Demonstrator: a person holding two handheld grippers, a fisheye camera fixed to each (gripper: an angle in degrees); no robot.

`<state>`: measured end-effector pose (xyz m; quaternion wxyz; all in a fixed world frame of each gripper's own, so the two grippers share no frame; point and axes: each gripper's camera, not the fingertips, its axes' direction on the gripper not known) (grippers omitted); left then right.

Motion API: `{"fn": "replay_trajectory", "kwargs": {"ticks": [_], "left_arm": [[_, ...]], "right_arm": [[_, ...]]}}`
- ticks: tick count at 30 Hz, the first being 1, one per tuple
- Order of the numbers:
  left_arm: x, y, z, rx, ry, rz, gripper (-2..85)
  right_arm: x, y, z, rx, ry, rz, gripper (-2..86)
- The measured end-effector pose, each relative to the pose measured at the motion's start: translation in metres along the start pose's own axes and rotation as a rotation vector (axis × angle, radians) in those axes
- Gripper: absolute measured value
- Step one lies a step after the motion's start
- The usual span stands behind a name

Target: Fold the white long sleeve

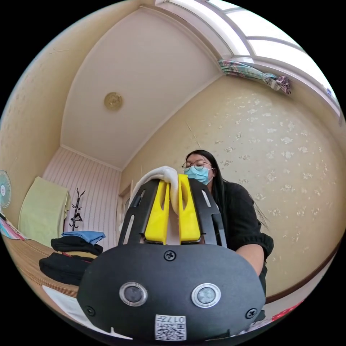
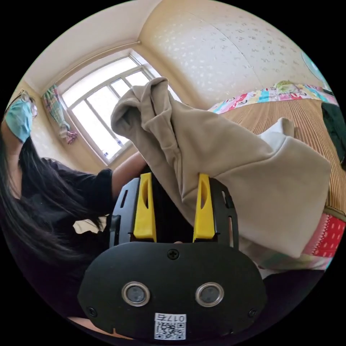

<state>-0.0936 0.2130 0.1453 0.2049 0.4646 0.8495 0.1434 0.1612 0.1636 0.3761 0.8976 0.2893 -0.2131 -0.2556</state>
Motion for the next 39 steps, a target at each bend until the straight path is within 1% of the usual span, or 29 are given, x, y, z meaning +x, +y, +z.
{"fn": "replay_trajectory", "kwargs": {"ticks": [3, 5, 6, 7, 8, 9, 11, 12, 13, 14, 15, 18, 19, 20, 21, 23, 25, 26, 28, 31, 33, 34, 36, 37, 39], "left_arm": [[0.007, 0.004, 0.008, 0.013, -0.030, 0.024, 4.0], [0.010, 0.009, 0.008, 0.044, -0.057, 0.027, 3.9], [0.010, 0.012, 0.007, 0.071, -0.068, 0.024, 3.9], [0.009, 0.016, 0.005, 0.097, -0.072, 0.018, 3.9], [0.009, 0.018, 0.005, 0.107, -0.073, 0.016, 3.9], [0.010, 0.022, 0.006, 0.126, -0.081, 0.013, 4.0], [0.012, 0.027, 0.008, 0.147, -0.108, 0.010, 4.0], [0.014, 0.031, 0.010, 0.154, -0.121, 0.007, 4.1], [0.015, 0.034, 0.012, 0.164, -0.135, 0.005, 4.1], [0.017, 0.036, 0.013, 0.173, -0.142, 0.005, 4.1], [0.019, 0.041, 0.014, 0.196, -0.156, 0.004, 4.2], [0.019, 0.050, 0.018, 0.226, -0.172, -0.026, 4.2], [0.016, 0.053, 0.023, 0.214, -0.184, -0.059, 4.2], [0.014, 0.054, 0.026, 0.200, -0.190, -0.079, 4.2], [0.008, 0.056, 0.036, 0.162, -0.199, -0.119, 4.2], [-0.002, 0.060, 0.056, 0.089, -0.197, -0.168, 4.2], [-0.015, 0.066, 0.090, -0.027, -0.177, -0.210, 4.4], [-0.018, 0.068, 0.100, -0.060, -0.171, -0.226, 4.4], [-0.031, 0.075, 0.134, -0.197, -0.184, -0.285, 4.7], [-0.042, 0.089, 0.165, -0.314, -0.236, -0.335, 4.7], [-0.048, 0.098, 0.173, -0.330, -0.240, -0.369, 4.7], [-0.051, 0.102, 0.174, -0.310, -0.237, -0.389, 3.9], [-0.054, 0.109, 0.182, -0.332, -0.279, -0.405, 2.1], [-0.056, 0.113, 0.194, -0.391, -0.301, -0.406, 1.1], [-0.059, 0.117, 0.212, -0.447, -0.351, -0.413, 0.3]], "right_arm": [[-0.043, -0.010, 0.016, -0.102, 0.211, -0.166, 17.0], [-0.073, -0.010, 0.025, -0.126, 0.320, -0.256, 18.8], [-0.090, -0.007, 0.033, -0.134, 0.409, -0.299, 19.2], [-0.105, 0.000, 0.045, -0.139, 0.518, -0.333, 18.8], [-0.110, 0.004, 0.051, -0.142, 0.572, -0.341, 18.3], [-0.117, 0.011, 0.063, -0.154, 0.667, -0.345, 17.2], [-0.124, 0.021, 0.077, -0.182, 0.765, -0.338, 15.6], [-0.131, 0.027, 0.079, -0.168, 0.838, -0.328, 11.6], [-0.139, 0.033, 0.072, -0.098, 0.907, -0.326, 8.1], [-0.143, 0.036, 0.066, -0.047, 0.939, -0.324, 6.7], [-0.150, 0.038, 0.051, 0.051, 1.005, -0.303, 5.0], [-0.167, 0.029, -0.003, 0.299, 1.152, -0.271, 3.9], [-0.177, 0.020, -0.027, 0.385, 1.235, -0.288, 3.5], [-0.182, 0.014, -0.039, 0.434, 1.277, -0.289, 3.3], [-0.194, 0.002, -0.066, 0.520, 1.309, -0.297, 3.0], [-0.210, -0.015, -0.106, 0.654, 1.285, -0.279, 2.6], [-0.239, -0.037, -0.152, 0.809, 1.295, -0.274, 2.4], [-0.247, -0.041, -0.162, 0.847, 1.288, -0.273, 2.4], [-0.277, -0.050, -0.198, 0.990, 1.228, -0.285, 2.5], [-0.312, -0.057, -0.217, 1.095, 1.269, -0.354, 2.9], [-0.329, -0.060, -0.225, 1.131, 1.291, -0.385, 3.1], [-0.338, -0.061, -0.232, 1.150, 1.282, -0.394, 3.1], [-0.349, -0.062, -0.243, 1.171, 1.259, -0.410, 3.2], [-0.355, -0.063, -0.248, 1.175, 1.262, -0.415, 3.2], [-0.362, -0.066, -0.255, 1.168, 1.276, -0.416, 3.3]]}}
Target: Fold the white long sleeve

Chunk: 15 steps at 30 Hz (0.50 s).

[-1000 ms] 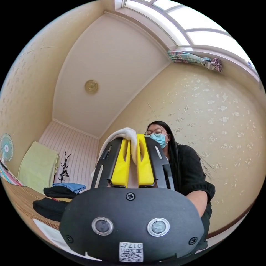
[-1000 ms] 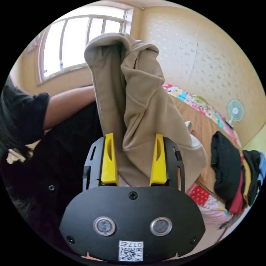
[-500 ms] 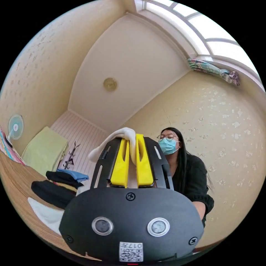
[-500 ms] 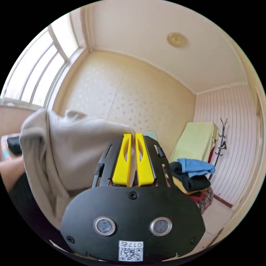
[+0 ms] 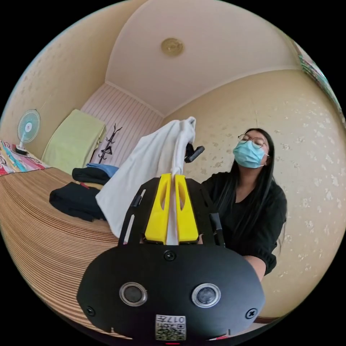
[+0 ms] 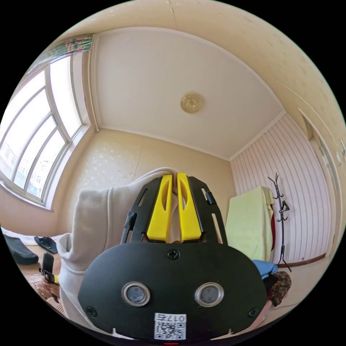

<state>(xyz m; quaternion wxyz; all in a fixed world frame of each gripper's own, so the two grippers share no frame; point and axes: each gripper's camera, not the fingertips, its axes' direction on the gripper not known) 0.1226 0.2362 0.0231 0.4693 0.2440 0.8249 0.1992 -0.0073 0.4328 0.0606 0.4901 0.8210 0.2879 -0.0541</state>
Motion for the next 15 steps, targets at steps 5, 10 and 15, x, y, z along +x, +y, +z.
{"fn": "replay_trajectory", "kwargs": {"ticks": [5, 10, 15], "left_arm": [[0.018, -0.011, 0.021, 0.132, -0.120, -0.003, -0.5], [0.124, -0.059, 0.020, 0.479, -0.339, 0.086, -0.4], [0.234, -0.158, 0.032, 0.589, -0.706, 0.167, -0.3]], "right_arm": [[0.027, -0.018, -0.008, 0.003, -0.014, 0.050, 3.3], [0.088, -0.043, -0.015, 0.047, -0.145, 0.204, 3.3], [0.101, -0.055, 0.026, 0.055, -0.252, 0.260, 3.4]]}}
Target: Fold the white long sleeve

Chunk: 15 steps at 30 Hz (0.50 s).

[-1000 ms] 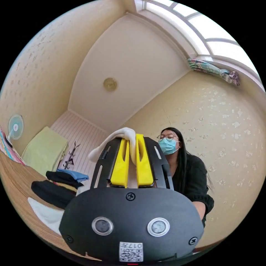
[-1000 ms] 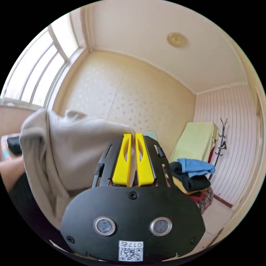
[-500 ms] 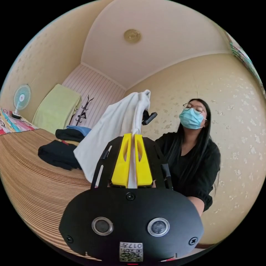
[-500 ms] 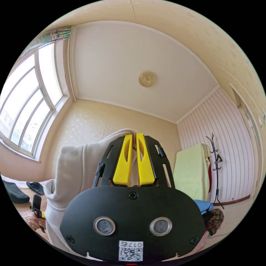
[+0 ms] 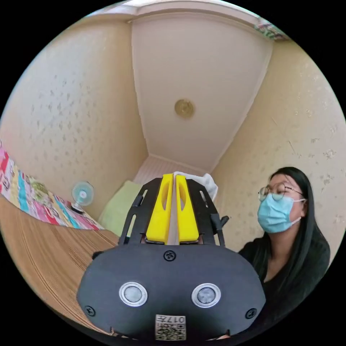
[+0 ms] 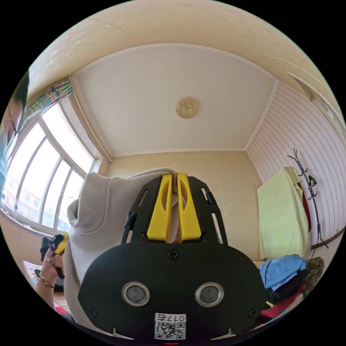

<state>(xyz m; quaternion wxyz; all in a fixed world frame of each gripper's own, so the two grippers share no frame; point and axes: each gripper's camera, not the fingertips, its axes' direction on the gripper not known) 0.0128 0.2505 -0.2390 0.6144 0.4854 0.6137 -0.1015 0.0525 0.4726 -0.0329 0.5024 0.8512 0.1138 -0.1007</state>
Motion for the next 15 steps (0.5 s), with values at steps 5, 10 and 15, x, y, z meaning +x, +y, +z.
{"fn": "replay_trajectory", "kwargs": {"ticks": [5, 10, 15], "left_arm": [[-0.028, -0.105, 0.077, -0.065, -0.563, 0.140, 0.0], [-0.243, -0.131, 0.169, -0.502, -1.129, 0.109, 3.1], [-0.356, -0.002, 0.128, -0.808, -1.078, -0.059, 6.7]], "right_arm": [[-0.011, 0.040, 0.173, -0.269, 0.018, -0.105, 4.0], [-0.028, 0.213, 0.462, -0.944, 0.041, -0.210, 6.1], [-0.070, 0.369, 0.447, -1.120, -0.151, -0.270, 8.5]]}}
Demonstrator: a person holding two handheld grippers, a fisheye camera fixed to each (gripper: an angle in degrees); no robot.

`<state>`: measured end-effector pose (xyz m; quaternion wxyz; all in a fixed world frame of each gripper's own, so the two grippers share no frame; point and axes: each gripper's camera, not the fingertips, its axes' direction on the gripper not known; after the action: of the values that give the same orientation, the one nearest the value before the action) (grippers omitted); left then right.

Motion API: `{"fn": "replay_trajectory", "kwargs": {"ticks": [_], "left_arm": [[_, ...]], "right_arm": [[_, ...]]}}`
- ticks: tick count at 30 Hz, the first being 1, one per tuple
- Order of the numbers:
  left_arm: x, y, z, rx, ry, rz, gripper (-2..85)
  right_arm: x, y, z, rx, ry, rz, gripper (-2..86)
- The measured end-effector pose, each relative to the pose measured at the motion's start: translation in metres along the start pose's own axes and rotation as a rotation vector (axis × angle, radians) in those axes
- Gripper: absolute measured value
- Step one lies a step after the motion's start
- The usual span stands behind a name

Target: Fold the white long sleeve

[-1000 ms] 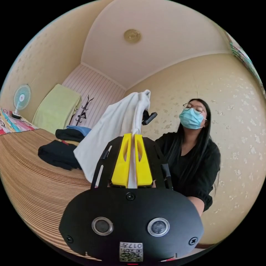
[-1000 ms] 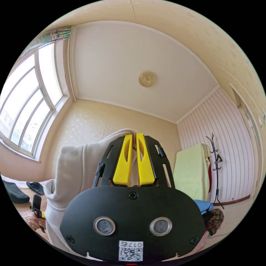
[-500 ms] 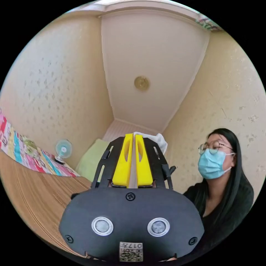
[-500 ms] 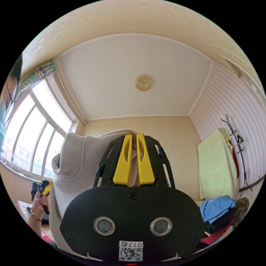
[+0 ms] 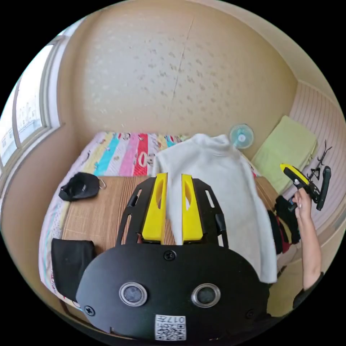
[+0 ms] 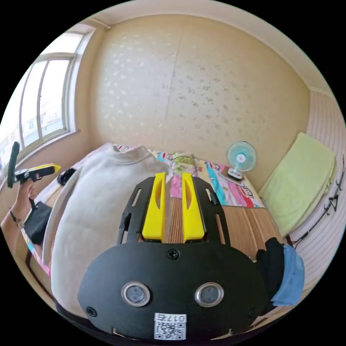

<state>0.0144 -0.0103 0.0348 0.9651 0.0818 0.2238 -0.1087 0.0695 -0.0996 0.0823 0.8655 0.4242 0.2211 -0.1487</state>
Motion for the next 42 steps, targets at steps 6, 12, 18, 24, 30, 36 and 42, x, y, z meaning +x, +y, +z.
{"fn": "replay_trajectory", "kwargs": {"ticks": [6, 12, 18, 24, 30, 36, 42], "left_arm": [[-0.045, 0.167, 0.167, -0.435, 0.010, -0.055, 7.0], [-0.042, 0.240, 0.150, -0.323, -0.067, 0.059, 6.4], [-0.072, 0.251, 0.102, -0.352, 0.007, 0.074, 5.5], [-0.156, 0.284, 0.028, -0.104, -0.104, -0.192, 7.8], [-0.208, 0.301, 0.064, -0.276, -0.004, -0.308, 12.0], [-0.192, 0.330, 0.046, -0.329, -0.013, -0.049, 4.6], [-0.183, 0.407, -0.015, -0.283, -0.059, 0.029, 4.1]], "right_arm": [[-0.090, 0.185, 0.153, -0.395, -0.142, -0.116, 9.3], [-0.051, 0.248, 0.176, -0.453, -0.183, 0.053, 6.0], [0.103, 0.173, 0.126, -0.361, -0.131, 0.131, 2.0], [0.235, 0.164, 0.057, -0.219, 0.193, 0.537, 12.4], [0.073, 0.208, 0.135, -0.453, -0.169, 0.122, 10.9], [-0.071, 0.298, 0.133, -0.480, 0.108, -0.275, 5.1], [-0.072, 0.353, 0.057, -0.549, 0.040, -0.276, 3.8]]}}
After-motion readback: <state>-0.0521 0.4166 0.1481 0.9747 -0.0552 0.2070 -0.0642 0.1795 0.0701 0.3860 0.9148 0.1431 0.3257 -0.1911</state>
